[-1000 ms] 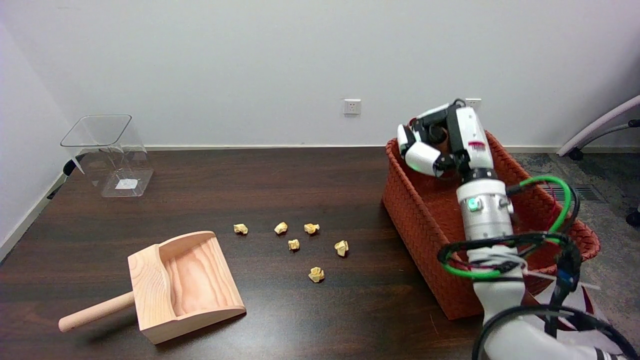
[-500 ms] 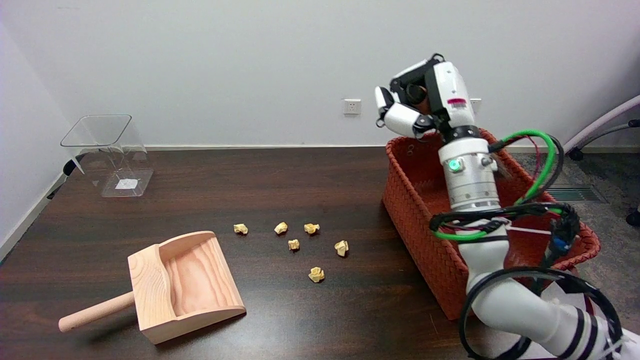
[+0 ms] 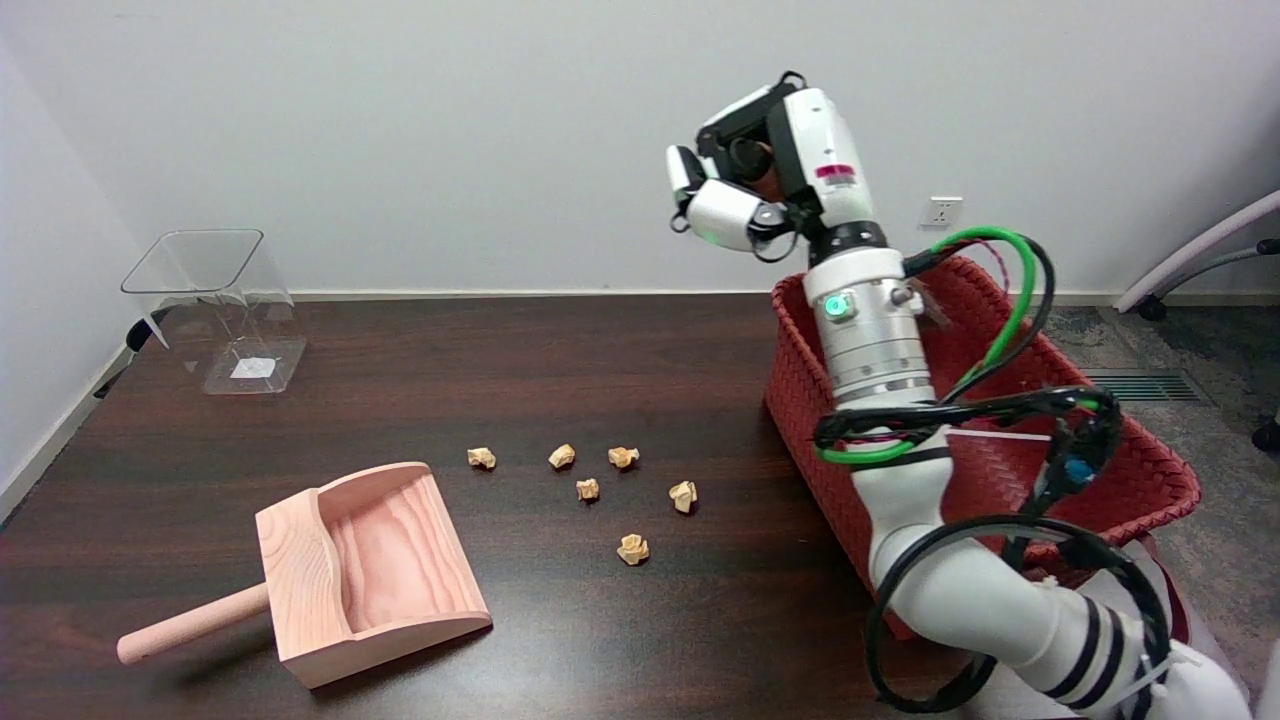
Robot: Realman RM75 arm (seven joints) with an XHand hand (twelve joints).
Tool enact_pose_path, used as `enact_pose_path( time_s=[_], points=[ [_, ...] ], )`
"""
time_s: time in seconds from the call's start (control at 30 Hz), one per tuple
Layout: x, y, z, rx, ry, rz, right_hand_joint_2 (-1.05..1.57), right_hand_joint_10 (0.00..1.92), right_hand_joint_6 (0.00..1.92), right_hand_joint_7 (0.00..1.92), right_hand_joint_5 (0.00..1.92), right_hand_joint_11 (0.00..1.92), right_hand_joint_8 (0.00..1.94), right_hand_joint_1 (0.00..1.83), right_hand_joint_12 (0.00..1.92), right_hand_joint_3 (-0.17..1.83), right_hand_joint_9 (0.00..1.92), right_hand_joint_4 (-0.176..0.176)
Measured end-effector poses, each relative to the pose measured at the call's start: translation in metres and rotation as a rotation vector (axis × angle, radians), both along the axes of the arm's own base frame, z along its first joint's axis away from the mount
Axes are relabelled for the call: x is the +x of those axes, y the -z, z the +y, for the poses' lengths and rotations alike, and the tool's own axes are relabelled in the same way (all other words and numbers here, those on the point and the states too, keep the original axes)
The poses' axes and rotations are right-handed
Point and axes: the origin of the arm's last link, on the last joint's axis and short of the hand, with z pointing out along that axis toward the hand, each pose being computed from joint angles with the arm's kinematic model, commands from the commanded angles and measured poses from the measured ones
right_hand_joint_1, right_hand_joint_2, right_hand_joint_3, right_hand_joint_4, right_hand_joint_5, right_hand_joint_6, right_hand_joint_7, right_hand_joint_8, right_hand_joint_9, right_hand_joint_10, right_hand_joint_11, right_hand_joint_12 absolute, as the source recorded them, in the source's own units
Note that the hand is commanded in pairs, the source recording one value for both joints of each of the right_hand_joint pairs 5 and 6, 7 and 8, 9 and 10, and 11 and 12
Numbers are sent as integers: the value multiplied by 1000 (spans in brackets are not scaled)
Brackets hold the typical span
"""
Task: Pick up the broom.
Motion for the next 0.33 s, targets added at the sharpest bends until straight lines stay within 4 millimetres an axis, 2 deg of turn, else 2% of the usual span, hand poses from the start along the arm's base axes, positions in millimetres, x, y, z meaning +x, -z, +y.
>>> enact_pose_path(
  time_s=[0.33],
  points=[
    [4, 37, 0, 34, 6, 17, 1571, 1920, 1920, 1920, 1920, 1920, 1920, 1235, 1920, 781, 1920, 0]
  ],
)
